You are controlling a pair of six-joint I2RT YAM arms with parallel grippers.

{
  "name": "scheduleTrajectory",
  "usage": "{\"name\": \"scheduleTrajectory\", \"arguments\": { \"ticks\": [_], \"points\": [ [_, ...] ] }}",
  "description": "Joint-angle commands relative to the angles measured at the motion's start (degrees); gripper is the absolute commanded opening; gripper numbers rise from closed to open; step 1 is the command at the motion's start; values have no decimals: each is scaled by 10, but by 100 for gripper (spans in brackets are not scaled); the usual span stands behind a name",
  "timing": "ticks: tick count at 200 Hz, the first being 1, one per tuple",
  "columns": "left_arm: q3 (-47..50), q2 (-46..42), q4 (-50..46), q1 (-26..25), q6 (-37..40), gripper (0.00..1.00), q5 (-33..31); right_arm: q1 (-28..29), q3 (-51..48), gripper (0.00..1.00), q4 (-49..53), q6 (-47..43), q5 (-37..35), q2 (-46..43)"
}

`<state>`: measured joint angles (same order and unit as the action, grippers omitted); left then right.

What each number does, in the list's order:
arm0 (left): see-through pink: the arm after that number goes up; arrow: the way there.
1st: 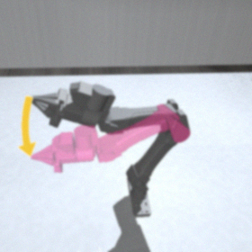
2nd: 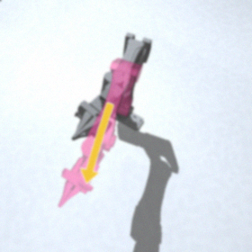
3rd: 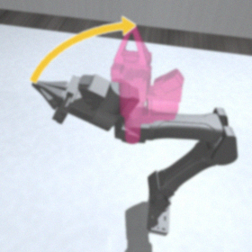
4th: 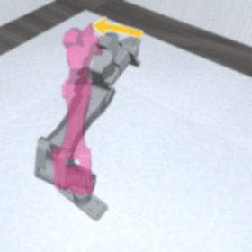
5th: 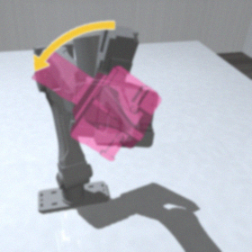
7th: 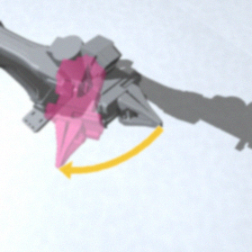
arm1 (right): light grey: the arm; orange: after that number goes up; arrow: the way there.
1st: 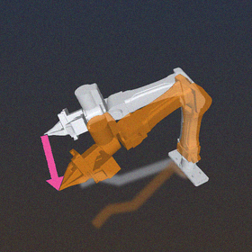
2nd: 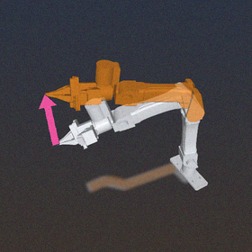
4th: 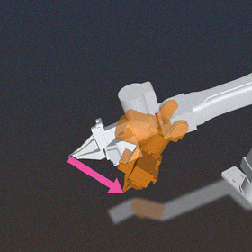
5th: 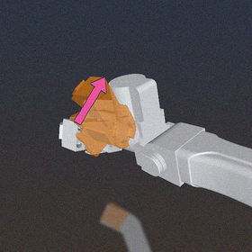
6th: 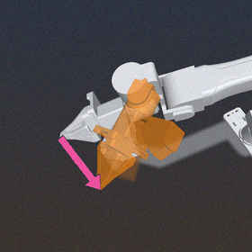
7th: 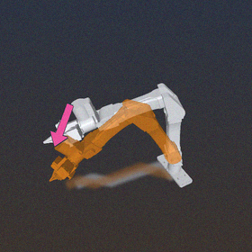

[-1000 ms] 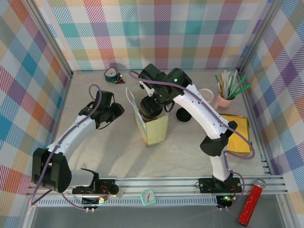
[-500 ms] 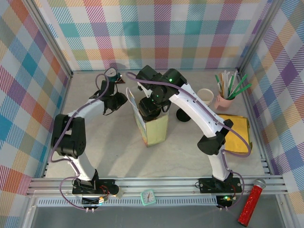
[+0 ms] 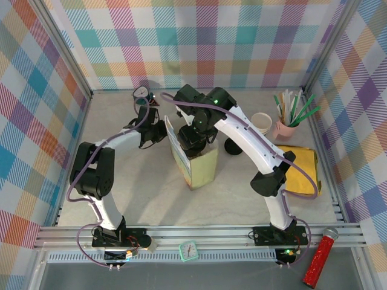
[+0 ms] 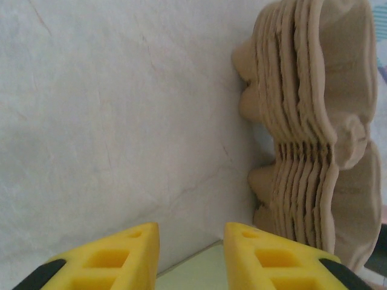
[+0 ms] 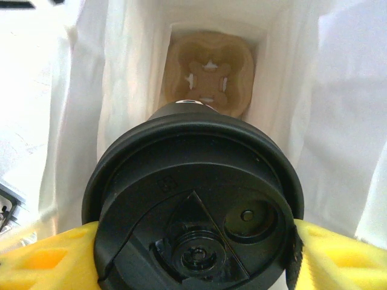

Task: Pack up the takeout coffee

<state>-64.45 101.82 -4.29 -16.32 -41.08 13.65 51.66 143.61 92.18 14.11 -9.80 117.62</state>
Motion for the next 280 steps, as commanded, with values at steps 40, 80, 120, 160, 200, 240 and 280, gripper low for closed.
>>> {"name": "scheduleTrajectory", "arguments": {
  "ticks": [40, 80, 120, 160, 200, 240, 280],
  "points": [
    [41, -70, -5, -12, -11, 34, -13, -5, -44, 68, 50, 8, 8, -10],
    [24, -100, -44, -11, 3, 39, -42, -4, -73, 68, 58, 9, 7, -22],
    [-12, -140, -98, -5, 33, 49, -73, -5, -78, 68, 62, 11, 11, -18],
    [-23, -192, -145, 20, 45, 65, -85, -5, -81, 69, 68, 10, 15, -13],
    [-34, -242, -180, 29, 63, 80, -96, -6, -88, 69, 69, 10, 18, -6],
    [-46, -284, -212, 30, 79, 98, -106, -8, -90, 69, 73, 15, 22, -3],
    [-51, -306, -235, 30, 84, 100, -104, -9, -91, 69, 81, 22, 32, 0]
  ]
}}
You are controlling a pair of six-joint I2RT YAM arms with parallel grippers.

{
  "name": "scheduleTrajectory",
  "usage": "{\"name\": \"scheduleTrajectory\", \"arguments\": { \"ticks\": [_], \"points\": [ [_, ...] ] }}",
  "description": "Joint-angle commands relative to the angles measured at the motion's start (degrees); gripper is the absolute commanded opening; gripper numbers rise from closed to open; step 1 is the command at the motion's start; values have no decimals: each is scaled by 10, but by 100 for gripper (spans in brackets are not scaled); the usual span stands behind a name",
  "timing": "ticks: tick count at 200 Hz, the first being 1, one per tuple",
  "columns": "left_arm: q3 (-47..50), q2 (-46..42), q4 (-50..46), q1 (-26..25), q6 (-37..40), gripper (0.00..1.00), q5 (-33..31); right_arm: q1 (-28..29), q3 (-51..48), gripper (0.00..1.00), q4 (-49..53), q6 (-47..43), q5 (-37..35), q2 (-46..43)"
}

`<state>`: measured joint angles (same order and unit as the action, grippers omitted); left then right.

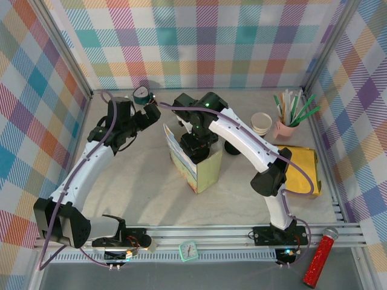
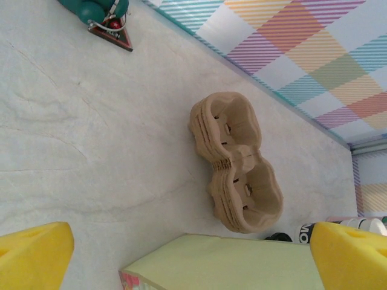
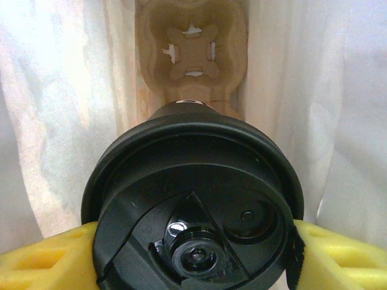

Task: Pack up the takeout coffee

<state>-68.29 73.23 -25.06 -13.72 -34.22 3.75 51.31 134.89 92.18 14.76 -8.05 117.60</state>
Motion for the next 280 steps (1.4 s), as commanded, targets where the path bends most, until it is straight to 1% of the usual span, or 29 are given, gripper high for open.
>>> {"name": "scheduleTrajectory", "arguments": {
  "ticks": [1, 24, 88, 160, 280],
  "points": [
    [-12, -21, -27, 4, 15, 100, -5, -5, -4, 69, 81, 16, 15, 1],
    [-11, -30, -38, 4, 18, 100, -2, -5, -6, 69, 83, 20, 22, 4],
    [-19, -56, -70, 4, 33, 100, -19, -8, -5, 69, 92, 22, 39, 10],
    [-18, -71, -86, 4, 47, 100, -24, -11, -10, 70, 97, 28, 36, 11],
    [-11, -84, -83, 4, 47, 100, -18, -15, -21, 70, 99, 25, 40, 10]
  ]
}}
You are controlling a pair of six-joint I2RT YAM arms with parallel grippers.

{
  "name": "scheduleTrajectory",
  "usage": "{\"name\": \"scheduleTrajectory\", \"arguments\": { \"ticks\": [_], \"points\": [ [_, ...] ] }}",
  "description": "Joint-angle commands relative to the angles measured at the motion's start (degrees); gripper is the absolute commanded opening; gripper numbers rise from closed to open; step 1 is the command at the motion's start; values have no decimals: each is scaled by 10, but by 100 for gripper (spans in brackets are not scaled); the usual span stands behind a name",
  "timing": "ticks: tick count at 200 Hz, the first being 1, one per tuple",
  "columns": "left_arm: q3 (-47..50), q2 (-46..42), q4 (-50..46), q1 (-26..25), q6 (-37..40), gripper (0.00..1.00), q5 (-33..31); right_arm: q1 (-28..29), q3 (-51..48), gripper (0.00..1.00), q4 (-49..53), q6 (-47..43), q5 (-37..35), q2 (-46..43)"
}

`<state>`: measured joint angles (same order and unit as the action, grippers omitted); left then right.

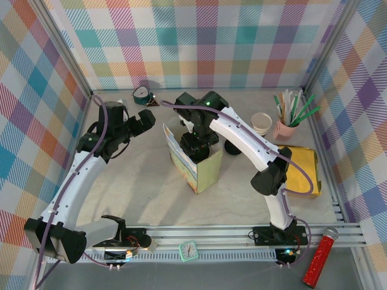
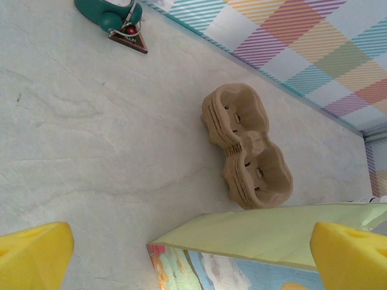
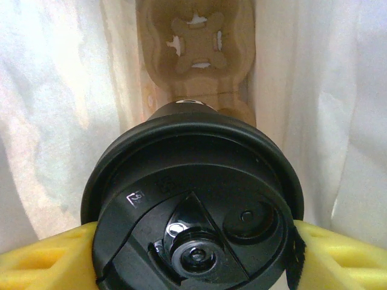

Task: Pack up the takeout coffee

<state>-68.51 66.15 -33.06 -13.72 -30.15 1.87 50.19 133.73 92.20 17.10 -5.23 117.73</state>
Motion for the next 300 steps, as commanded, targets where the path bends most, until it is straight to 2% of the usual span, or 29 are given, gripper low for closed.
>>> {"name": "scheduleTrajectory", "arguments": {
  "ticks": [1, 220, 300],
  "points": [
    [-9, -14, -3, 4, 6, 100, 1, -4, -10, 70, 99, 2, 12, 9],
    [-3, -22, -3, 4, -3, 100, 13, -4, -26, 70, 94, -4, 28, 5],
    [-4, -25, -2, 4, -3, 100, 14, -9, -62, 70, 82, -4, 27, -7]
  ]
}}
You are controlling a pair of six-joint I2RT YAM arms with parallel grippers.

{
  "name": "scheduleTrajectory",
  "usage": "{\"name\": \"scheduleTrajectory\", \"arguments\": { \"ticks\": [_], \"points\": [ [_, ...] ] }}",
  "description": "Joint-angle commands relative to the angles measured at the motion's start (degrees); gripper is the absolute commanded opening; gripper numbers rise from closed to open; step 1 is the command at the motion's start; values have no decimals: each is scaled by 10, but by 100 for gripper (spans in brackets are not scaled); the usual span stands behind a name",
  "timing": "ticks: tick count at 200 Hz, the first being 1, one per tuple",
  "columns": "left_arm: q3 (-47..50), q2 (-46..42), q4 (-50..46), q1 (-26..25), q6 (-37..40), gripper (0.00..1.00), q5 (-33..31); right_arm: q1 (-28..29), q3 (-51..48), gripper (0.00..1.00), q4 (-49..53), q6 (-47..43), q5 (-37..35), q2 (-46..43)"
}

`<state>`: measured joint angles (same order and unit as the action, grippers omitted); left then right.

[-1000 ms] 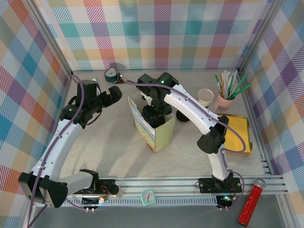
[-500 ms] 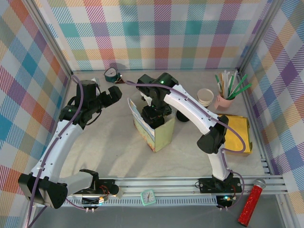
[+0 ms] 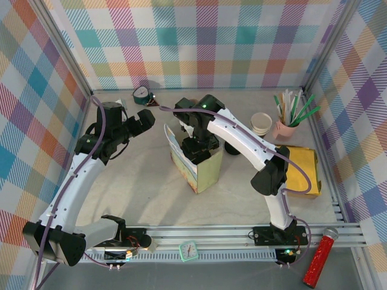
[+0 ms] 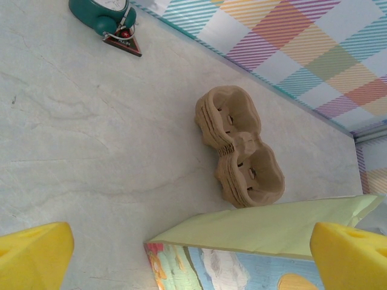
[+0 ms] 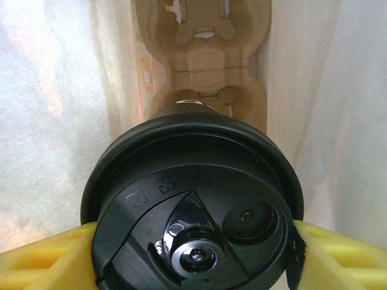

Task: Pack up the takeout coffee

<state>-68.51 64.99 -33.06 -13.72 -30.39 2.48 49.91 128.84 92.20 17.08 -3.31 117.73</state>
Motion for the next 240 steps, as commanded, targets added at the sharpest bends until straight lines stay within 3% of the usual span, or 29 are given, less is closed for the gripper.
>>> {"name": "scheduleTrajectory", "arguments": {
  "ticks": [1, 95, 240],
  "points": [
    [-4, -13, -2, 4, -1, 100, 8, -6, -13, 70, 81, -3, 8, -7],
    [-2, -11, -2, 4, -2, 100, 9, -10, -36, 70, 68, -4, 14, -14],
    [7, -12, 2, 4, -2, 100, 8, -7, 9, 70, 92, 6, 16, 12]
  ]
}}
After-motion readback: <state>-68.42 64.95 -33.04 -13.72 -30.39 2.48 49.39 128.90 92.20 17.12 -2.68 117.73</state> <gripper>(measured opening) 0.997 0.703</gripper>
